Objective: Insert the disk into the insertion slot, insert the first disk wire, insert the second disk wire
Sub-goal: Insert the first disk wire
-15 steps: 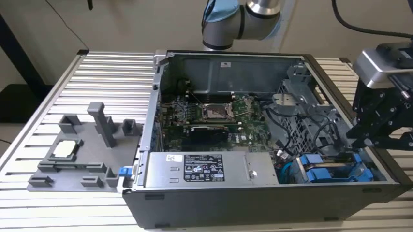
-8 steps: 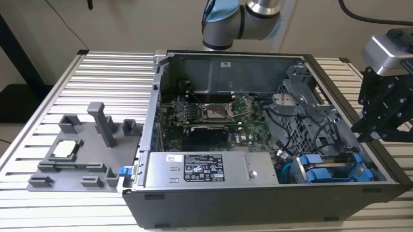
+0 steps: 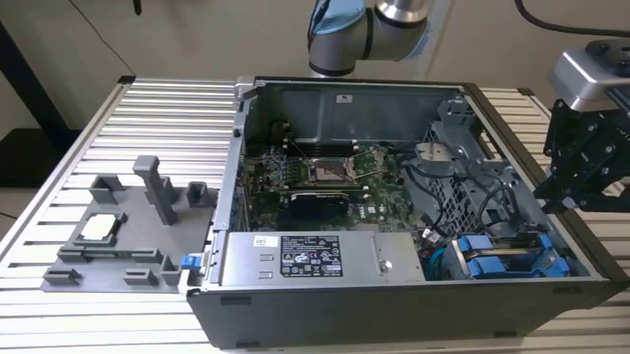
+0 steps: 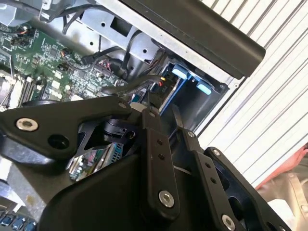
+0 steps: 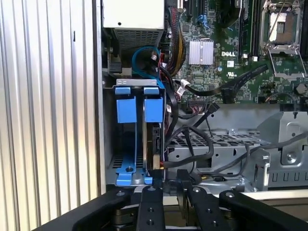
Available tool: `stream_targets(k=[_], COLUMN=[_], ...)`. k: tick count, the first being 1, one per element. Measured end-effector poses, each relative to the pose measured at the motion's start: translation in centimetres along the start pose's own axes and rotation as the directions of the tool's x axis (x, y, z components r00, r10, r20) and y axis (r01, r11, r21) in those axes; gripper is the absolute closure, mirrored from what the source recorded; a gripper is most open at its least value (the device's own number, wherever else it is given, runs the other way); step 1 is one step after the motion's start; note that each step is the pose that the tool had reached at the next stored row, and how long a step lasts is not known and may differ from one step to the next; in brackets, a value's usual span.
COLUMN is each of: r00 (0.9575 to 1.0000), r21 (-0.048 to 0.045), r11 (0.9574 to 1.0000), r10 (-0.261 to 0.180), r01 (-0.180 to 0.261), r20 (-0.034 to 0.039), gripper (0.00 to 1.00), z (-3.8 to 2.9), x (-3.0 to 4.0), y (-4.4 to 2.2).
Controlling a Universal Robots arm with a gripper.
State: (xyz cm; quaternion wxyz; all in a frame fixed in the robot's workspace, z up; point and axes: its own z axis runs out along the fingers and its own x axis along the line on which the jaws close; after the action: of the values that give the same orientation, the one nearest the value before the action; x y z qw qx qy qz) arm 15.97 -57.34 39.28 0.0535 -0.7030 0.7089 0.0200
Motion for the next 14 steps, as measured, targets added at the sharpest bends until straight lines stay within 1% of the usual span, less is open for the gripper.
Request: stream_targets(k=[9, 14], r00=[1.0000, 1.0000], r21=[0.0000, 0.0001], r11=[1.0000, 1.0000], r10=[0.000, 0.000], r01=[0.000, 0.000], r20=[0.0001, 0.0009], gripper=[0.73, 0.73], z=[0.25, 0.39], x=[-2.06, -2.93], y=[0.02, 0.03])
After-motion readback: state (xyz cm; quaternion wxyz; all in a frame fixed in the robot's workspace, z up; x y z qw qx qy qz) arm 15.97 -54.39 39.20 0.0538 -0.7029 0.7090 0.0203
